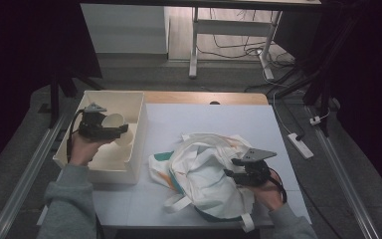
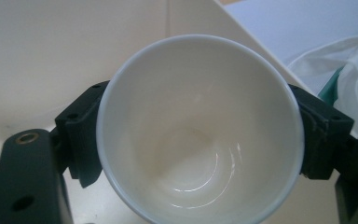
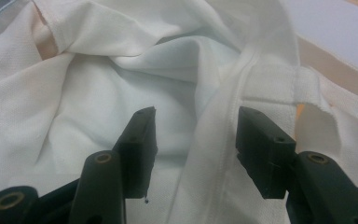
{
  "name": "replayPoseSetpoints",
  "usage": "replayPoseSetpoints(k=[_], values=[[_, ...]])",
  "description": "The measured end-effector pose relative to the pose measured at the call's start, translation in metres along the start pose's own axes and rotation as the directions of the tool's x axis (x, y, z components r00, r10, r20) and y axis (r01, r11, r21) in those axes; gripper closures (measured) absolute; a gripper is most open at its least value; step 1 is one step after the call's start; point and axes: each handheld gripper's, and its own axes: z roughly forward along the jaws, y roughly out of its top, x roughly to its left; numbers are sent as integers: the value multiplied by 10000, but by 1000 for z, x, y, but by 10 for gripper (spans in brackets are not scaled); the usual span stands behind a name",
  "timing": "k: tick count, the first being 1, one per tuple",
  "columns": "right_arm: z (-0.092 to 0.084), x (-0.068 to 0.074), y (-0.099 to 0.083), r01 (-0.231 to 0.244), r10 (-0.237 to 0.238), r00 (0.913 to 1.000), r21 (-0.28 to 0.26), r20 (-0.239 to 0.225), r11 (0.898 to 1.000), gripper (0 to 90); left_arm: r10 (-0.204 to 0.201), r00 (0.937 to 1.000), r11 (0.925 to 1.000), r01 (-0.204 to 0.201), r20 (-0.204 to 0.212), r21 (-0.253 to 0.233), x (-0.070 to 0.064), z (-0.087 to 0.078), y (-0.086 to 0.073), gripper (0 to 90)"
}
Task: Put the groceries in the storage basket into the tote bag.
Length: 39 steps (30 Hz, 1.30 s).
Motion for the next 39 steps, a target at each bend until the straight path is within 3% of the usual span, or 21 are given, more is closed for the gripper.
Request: replayPoseSetpoints(k=[7,13,21,25,30,35,39], values=[[0,0,0,31,-31,10000,-34,18,10000,485,-175,9994,9949,205,311,-992,-4,-20,7,197],[0,0,1,3,-3,10000,-40,13,10000,484,-73,9981,9842,180,614,-1759,-14,-35,13,197],[-1,0,1,-49,48,10000,-70,-24,10000,483,14,9944,9583,290,1060,-2843,-25,-56,19,199],[-1,0,1,-84,84,10000,-105,-30,9999,482,249,9864,9488,279,1627,-3146,-36,-62,23,199],[-2,1,2,-63,61,9999,-169,-100,9998,479,764,9771,9469,-88,1986,-3213,-55,-62,28,198],[-3,3,4,90,-102,9996,-440,-274,9990,473,1194,9620,9448,-341,2455,-3259,-72,-61,33,199],[-4,4,5,166,-183,9994,-536,-298,9984,459,1536,9502,9475,-637,2713,-3133,-87,-57,36,199]])
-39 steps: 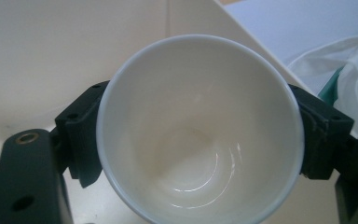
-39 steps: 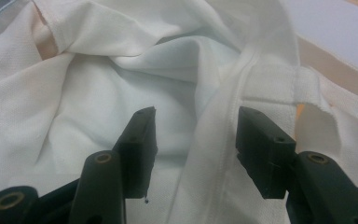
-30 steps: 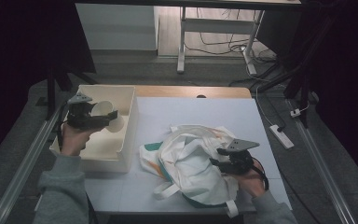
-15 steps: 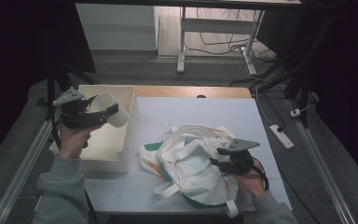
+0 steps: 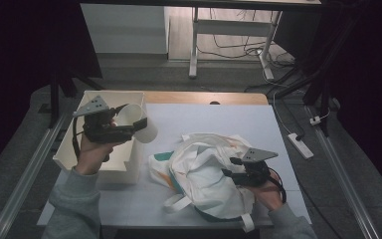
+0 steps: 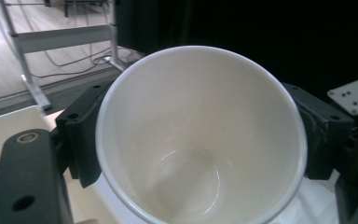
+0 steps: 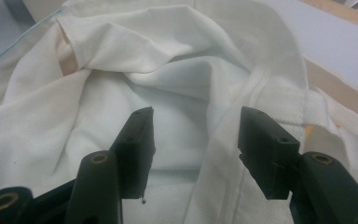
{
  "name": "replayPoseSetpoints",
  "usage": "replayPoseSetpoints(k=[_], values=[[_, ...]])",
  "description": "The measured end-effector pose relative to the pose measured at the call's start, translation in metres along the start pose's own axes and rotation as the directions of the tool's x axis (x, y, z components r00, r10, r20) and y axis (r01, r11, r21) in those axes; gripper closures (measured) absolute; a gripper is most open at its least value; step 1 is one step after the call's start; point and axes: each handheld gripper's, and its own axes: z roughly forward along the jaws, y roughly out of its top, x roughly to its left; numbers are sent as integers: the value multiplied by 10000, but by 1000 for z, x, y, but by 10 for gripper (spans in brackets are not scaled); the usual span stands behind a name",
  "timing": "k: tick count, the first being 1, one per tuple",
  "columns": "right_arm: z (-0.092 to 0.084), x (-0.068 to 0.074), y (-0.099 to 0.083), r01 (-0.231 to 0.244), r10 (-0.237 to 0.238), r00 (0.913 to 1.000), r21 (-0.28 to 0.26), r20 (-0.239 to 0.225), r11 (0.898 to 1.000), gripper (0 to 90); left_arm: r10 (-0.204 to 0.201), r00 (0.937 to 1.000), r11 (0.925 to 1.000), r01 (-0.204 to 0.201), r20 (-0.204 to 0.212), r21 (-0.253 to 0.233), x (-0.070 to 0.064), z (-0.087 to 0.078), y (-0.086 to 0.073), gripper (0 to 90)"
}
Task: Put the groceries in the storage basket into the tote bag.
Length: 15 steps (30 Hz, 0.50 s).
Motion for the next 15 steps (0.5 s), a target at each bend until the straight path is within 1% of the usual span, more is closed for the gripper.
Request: replayPoseSetpoints(k=[2,5,8,10,15], values=[[0,0,1,70,-70,10000,-93,-44,9999,448,153,9997,9998,-155,195,109,-7,6,1,198],[-1,2,3,41,-45,9999,-263,-150,9996,430,359,9980,9991,-369,519,193,-18,14,3,198],[-3,4,6,58,-67,9997,-405,-221,9992,418,481,9961,9980,-510,745,372,-26,24,3,198],[-4,7,8,98,-112,9995,-502,-283,9987,408,490,9949,9973,-536,882,502,-31,32,3,198],[-7,13,15,157,-183,9993,-785,-336,9968,370,666,9896,9936,-775,1275,823,-43,51,2,198]])
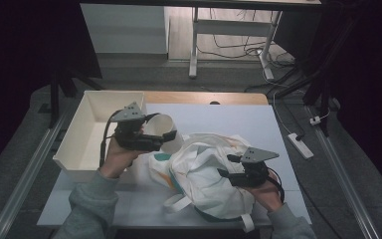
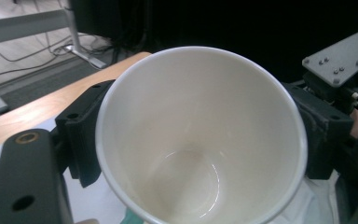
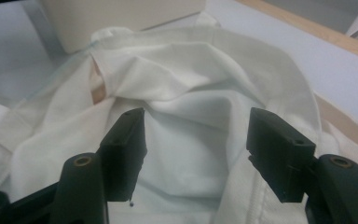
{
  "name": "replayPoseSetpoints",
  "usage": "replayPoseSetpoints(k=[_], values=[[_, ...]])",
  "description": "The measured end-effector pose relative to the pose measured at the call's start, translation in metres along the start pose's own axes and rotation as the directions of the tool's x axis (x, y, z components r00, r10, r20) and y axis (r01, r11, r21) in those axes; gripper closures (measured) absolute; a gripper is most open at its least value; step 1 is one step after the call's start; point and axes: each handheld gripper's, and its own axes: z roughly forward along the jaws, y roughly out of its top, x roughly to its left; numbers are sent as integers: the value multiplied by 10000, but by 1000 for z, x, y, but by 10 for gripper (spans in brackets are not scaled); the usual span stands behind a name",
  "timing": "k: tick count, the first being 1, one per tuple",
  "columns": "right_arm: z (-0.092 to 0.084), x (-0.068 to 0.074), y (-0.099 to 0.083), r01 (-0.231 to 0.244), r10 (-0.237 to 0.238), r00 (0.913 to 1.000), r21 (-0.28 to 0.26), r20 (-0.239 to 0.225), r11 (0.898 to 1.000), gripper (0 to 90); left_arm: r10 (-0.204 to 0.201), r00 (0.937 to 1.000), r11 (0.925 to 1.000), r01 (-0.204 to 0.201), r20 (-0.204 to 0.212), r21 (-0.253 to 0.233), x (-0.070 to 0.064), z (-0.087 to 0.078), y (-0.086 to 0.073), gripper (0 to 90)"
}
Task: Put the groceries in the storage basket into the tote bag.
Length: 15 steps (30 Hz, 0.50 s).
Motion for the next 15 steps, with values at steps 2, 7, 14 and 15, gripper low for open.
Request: replayPoseSetpoints(k=[2,7,14,15], values=[[-1,2,3,6,-6,10000,-132,21,9999,344,91,9999,9998,-93,102,162,-4,9,0,198],[-3,6,8,-43,40,9999,-327,-95,9995,316,408,9989,9966,-424,245,704,-15,32,-2,198],[-1,13,12,23,-37,9992,-382,-388,9993,287,494,9971,9882,-573,585,1420,-22,65,-11,198],[-1,14,12,27,-44,9991,-393,-431,9992,276,508,9967,9869,-599,634,1501,-23,69,-13,198]])
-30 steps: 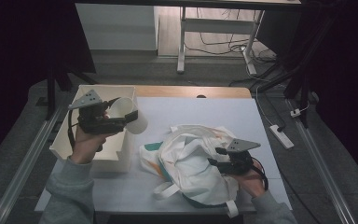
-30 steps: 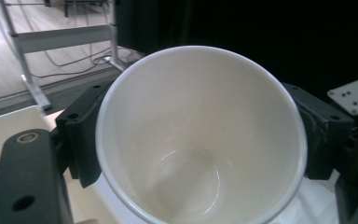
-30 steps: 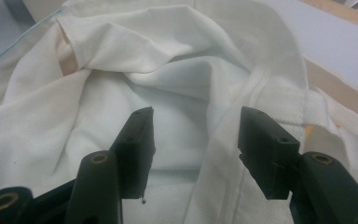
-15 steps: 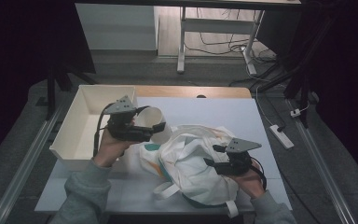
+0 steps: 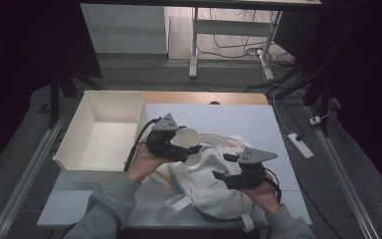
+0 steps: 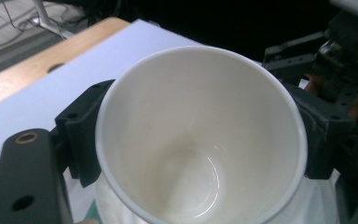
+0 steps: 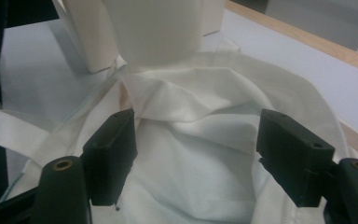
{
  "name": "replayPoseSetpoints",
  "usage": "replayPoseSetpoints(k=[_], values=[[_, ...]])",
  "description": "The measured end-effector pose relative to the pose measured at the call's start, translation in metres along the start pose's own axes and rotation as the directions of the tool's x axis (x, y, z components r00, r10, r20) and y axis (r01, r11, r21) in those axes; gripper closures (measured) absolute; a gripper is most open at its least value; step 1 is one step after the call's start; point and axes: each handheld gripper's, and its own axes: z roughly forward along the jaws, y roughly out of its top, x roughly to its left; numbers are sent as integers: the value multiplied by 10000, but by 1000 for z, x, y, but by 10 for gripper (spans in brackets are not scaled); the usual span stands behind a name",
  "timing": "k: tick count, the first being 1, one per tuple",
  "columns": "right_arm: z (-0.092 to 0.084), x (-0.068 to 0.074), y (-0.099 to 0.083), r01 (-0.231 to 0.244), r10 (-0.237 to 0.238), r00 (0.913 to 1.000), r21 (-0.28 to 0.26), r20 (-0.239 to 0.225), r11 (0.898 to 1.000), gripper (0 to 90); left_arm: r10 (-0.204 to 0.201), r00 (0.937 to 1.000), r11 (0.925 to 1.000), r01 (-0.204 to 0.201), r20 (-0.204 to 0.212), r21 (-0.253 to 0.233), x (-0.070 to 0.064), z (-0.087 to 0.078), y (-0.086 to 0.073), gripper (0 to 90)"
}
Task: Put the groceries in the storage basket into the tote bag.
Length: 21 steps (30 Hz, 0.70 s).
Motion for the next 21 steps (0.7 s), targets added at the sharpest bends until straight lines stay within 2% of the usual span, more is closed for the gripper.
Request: replayPoseSetpoints(k=[9,21], values=[[8,8,6,-34,35,10000,101,-50,9999,201,49,9994,9985,-68,348,537,-5,27,-6,197],[23,17,15,10,-11,9999,29,162,10000,156,295,9965,9965,-355,779,761,-18,46,-5,197]])
